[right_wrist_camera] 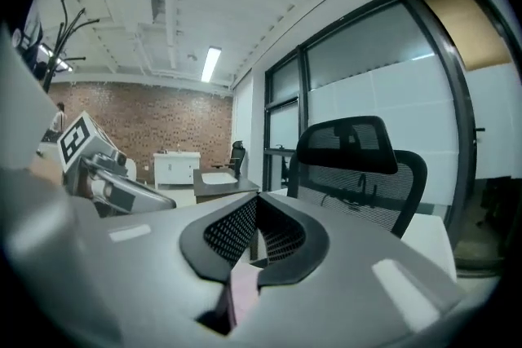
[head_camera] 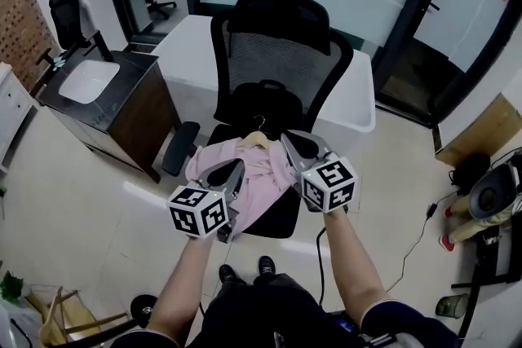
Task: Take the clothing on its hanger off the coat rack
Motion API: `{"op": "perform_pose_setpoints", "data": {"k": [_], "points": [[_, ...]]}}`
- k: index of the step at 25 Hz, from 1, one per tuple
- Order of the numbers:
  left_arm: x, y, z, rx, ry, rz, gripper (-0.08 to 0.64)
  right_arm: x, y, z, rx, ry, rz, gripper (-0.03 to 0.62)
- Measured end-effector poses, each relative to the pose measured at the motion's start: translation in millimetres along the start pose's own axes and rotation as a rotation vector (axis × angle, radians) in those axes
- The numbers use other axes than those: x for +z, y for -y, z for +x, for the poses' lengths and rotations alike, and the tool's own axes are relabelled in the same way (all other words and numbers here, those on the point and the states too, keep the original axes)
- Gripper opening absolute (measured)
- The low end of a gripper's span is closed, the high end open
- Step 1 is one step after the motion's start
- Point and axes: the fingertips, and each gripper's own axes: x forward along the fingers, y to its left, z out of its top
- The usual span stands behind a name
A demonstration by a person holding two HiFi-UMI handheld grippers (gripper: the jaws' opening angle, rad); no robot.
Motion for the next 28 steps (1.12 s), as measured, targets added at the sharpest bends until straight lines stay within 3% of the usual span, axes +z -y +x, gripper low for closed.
{"op": "perform_pose_setpoints", "data": {"k": [8, 28], "points": [[19.2, 6.7, -13.3, -0.003, 0.029, 0.032, 0.012, 23.8, -35.7, -12.3, 0.088, 0.118, 0.196, 0.0], [32.9, 14.5, -23.0, -0.015, 0.048, 0.054, 0.012, 42.4, -50.3, -13.0, 0.122, 0.135, 0.199, 0.0]]}}
